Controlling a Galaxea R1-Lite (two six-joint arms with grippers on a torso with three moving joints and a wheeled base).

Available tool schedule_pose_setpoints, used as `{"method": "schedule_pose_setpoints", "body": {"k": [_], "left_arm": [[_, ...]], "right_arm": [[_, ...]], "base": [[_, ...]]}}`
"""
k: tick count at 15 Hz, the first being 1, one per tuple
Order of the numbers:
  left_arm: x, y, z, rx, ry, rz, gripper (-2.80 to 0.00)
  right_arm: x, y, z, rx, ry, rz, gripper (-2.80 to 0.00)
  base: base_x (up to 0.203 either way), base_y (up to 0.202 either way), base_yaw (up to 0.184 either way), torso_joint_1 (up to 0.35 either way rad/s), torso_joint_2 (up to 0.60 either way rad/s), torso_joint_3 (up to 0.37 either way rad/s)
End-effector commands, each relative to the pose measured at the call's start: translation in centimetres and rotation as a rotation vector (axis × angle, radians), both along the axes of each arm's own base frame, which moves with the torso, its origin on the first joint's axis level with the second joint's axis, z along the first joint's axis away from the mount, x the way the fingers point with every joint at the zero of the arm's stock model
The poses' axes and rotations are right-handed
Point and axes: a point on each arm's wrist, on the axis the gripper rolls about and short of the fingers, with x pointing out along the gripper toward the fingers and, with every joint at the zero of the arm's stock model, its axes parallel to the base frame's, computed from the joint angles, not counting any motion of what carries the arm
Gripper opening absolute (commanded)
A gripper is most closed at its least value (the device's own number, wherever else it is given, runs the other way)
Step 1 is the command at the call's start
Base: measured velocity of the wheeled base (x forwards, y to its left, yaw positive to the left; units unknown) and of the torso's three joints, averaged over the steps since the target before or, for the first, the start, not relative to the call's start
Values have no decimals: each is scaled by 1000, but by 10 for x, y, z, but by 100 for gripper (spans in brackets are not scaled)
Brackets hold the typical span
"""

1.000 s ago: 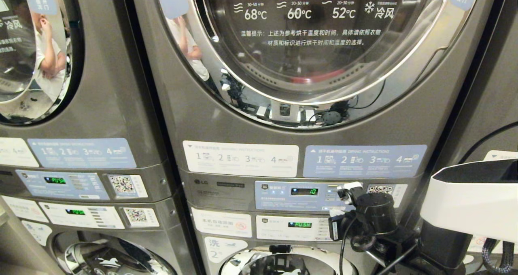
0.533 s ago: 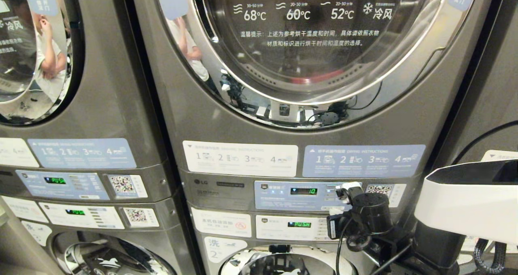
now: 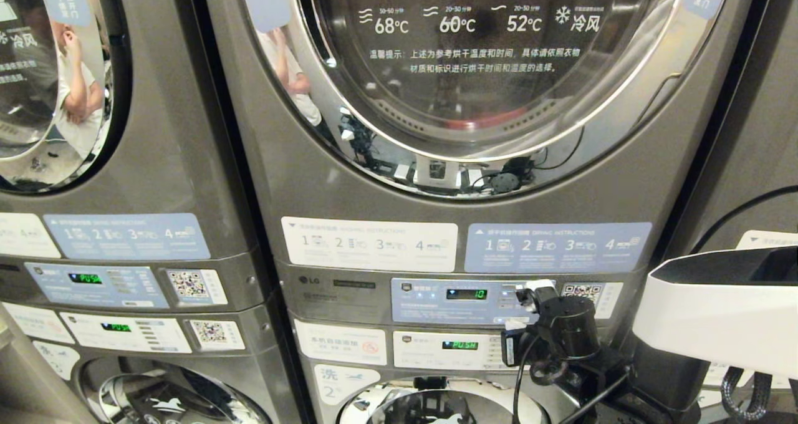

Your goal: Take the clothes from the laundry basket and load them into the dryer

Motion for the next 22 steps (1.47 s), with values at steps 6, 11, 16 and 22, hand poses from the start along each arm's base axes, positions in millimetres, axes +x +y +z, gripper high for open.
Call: {"method": "schedule_pose_setpoints", "body": {"k": [6,11,16,22], "left_arm": [[0,0,0,0,-2,0,-280],[0,0,0,0,-2,1,-280],[0,0,0,0,-2,1,-280],[0,0,0,0,-4,1,-280]], "right_arm": [[-58,-20,14,-45,77,49,-280],[-123,-54,62,4,30,111,-280],[-167,-95,129,99,-235,87,-280],[-263,-152,134,6,-516,-28,-280]], "base": [[0,0,0,0,0,0],[0,0,0,0,0,0],[0,0,0,0,0,0],[0,0,0,0,0,0]]}}
